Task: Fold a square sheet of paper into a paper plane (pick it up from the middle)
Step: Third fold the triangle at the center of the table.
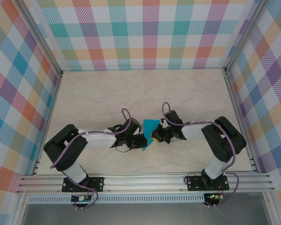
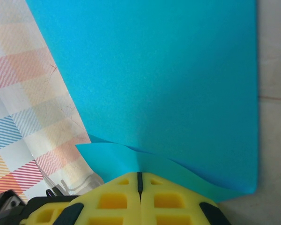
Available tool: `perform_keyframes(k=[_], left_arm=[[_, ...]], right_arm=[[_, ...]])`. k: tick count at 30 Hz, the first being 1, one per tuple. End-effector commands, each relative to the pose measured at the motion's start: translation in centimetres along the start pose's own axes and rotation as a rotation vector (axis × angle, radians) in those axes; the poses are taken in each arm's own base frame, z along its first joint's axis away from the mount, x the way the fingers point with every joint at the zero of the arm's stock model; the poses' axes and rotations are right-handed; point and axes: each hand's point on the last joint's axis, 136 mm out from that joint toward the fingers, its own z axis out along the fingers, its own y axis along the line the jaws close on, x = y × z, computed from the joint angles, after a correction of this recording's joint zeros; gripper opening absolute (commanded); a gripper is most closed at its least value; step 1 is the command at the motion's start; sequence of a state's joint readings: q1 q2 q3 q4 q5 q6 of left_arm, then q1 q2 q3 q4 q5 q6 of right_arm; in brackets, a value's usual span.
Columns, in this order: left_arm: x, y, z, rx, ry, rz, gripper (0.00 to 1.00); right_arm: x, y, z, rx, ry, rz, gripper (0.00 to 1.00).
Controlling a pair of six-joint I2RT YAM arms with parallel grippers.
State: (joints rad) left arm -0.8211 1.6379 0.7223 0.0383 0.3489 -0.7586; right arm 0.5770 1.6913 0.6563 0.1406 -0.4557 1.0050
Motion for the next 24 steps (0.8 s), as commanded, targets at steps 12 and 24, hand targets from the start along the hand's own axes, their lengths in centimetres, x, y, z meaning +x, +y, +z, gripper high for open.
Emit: perform_keyframes(k=[12, 24], left_arm=[[3.8, 5.0, 1.5, -0.101, 0.104, -0.073, 0.1], [3.2, 5.0, 1.6, -0.119, 0.083, -0.061, 0.08]], right_arm=[[0.1, -0.5, -1.3, 0.076, -0.002, 0.001, 0.01], [2.6, 2.2, -1.9, -0.03, 0.045, -0.068, 0.02]])
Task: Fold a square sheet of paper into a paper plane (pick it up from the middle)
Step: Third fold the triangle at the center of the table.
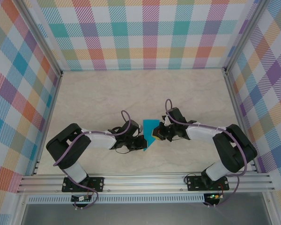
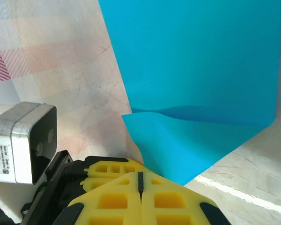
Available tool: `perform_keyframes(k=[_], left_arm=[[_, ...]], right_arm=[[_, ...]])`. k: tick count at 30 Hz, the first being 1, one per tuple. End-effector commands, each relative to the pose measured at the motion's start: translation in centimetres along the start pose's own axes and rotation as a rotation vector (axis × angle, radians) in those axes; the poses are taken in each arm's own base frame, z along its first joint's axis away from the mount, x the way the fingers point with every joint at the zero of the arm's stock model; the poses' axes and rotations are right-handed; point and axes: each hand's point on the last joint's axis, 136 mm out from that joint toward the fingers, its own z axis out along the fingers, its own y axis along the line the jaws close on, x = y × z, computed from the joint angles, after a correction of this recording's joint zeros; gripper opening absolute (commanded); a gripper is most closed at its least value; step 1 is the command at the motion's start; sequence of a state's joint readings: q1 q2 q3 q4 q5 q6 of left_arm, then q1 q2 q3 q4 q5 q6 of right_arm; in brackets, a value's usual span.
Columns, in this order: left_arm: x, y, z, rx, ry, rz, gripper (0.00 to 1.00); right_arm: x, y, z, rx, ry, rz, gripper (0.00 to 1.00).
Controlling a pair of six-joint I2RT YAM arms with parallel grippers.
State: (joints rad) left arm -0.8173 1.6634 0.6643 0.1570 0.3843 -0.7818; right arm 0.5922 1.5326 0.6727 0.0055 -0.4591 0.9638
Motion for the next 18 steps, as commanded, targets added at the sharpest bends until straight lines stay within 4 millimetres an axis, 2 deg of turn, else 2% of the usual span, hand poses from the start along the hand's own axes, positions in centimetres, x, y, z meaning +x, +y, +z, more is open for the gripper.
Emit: perform_keyframes(k=[1, 10, 14, 18], left_arm=[[2.5, 4.7, 0.6, -0.17, 0.075, -0.052, 0.08], [2.7, 5.1, 0.7, -0.189, 0.083, -0.055, 0.07], [2.8, 5.7, 0.5, -0.213, 0.077, -0.058, 0.07], [3.0, 6.5, 0.4, -0.244, 0.079, -0.053, 0.06]], right_arm=[[1.4, -0.5, 1.4, -0.005, 0.057, 0.011, 0.02], [2.1, -2.2, 4.0, 0.008, 0.116, 0.044, 0.0], [1.2, -5.5, 3.7, 0.13, 0.056, 0.076, 0.0], [-0.6, -6.1, 3.1, 0.115, 0.013, 0.098, 0.0]])
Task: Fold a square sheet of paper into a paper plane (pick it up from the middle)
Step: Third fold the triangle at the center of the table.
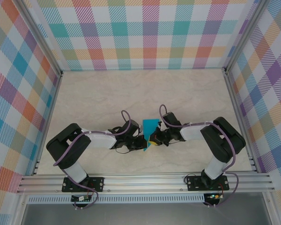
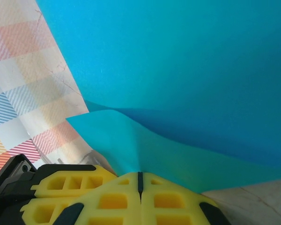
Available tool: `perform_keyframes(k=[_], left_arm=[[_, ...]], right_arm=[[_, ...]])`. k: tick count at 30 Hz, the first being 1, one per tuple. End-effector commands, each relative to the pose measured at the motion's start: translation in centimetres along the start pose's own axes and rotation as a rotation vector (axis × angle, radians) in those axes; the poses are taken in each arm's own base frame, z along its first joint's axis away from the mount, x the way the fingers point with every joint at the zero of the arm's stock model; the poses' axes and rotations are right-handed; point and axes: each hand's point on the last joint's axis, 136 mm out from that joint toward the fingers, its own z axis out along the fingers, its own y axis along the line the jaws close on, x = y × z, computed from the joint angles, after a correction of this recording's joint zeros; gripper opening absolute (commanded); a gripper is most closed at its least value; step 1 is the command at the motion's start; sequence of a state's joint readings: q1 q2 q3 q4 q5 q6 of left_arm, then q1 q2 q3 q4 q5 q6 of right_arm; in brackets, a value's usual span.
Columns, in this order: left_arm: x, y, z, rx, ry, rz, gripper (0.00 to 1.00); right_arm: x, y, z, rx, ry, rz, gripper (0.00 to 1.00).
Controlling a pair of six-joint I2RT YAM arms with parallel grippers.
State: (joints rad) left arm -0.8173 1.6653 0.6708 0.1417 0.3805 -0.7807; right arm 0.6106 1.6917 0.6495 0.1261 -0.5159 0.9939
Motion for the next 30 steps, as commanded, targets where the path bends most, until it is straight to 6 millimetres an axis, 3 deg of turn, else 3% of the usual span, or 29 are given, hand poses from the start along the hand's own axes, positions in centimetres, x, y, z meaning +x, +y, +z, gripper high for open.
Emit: perform_keyframes(k=[1, 7, 13, 17, 23, 30], left_arm=[[3.0, 6.5, 0.5, -0.236, 0.078, -0.052, 0.06], [3.2, 6.7, 0.6, -0.238, 0.083, -0.053, 0.06], [3.2, 6.6, 0.7, -0.236, 0.086, -0.051, 0.05], [3.3, 6.6, 0.7, -0.233, 0.089, -0.047, 0.05], [3.2, 6.4, 0.8, -0.226, 0.09, -0.037, 0.06], [2.8, 5.3, 0.8, -0.203, 0.085, -0.021, 0.06]], right_arm=[[-2.4, -3.5, -0.5, 0.089, -0.091, 0.051, 0.0], [-5.1, -2.9, -2.2, 0.074, -0.16, 0.018, 0.01], [-7.3, -4.4, -3.9, 0.059, -0.214, 0.036, 0.01], [-8.9, -2.8, -5.9, -0.037, -0.228, -0.008, 0.01], [-7.3, 1.1, -7.8, -0.095, -0.193, -0.068, 0.04], [-3.8, 2.8, -5.7, -0.081, -0.129, -0.099, 0.05]])
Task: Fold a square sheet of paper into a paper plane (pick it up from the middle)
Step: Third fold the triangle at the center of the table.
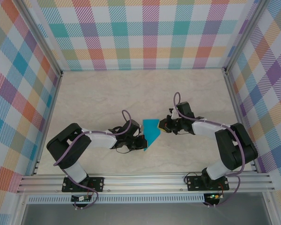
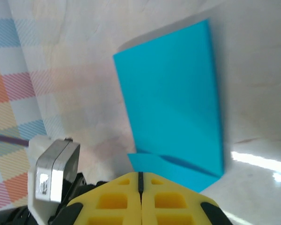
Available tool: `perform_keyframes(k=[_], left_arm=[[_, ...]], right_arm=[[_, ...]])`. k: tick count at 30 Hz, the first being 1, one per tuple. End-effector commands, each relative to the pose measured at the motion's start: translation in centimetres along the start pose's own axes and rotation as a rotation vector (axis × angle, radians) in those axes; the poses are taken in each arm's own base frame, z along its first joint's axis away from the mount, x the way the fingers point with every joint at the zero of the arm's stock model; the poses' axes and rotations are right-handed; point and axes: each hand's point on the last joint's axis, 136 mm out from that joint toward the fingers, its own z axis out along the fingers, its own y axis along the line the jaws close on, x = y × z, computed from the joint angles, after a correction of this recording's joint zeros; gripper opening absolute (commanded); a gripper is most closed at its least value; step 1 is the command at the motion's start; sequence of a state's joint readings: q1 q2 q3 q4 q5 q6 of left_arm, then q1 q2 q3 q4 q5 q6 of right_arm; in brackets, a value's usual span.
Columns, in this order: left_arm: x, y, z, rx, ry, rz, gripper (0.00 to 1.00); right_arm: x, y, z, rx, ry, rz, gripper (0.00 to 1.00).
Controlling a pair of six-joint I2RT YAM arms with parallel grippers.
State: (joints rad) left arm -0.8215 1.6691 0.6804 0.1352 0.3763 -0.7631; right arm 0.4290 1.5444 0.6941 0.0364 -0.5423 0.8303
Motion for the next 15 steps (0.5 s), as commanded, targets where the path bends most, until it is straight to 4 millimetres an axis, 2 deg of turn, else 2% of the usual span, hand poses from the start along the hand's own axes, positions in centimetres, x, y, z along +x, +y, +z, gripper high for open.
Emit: perform_keyframes(k=[1, 6, 15], left_arm=[[3.0, 5.4, 0.7, -0.201, 0.089, -0.041, 0.06], [2.8, 4.9, 0.7, -0.191, 0.089, -0.035, 0.07], [1.9, 2.4, -0.1, -0.135, 0.084, 0.003, 0.08]], right_arm=[[1.6, 0.6, 0.8, 0.01, 0.044, 0.004, 0.05], [3.1, 0.2, 2.6, 0.026, 0.1, 0.012, 0.06], [3.9, -3.3, 5.1, 0.126, 0.18, 0.089, 0.0]])
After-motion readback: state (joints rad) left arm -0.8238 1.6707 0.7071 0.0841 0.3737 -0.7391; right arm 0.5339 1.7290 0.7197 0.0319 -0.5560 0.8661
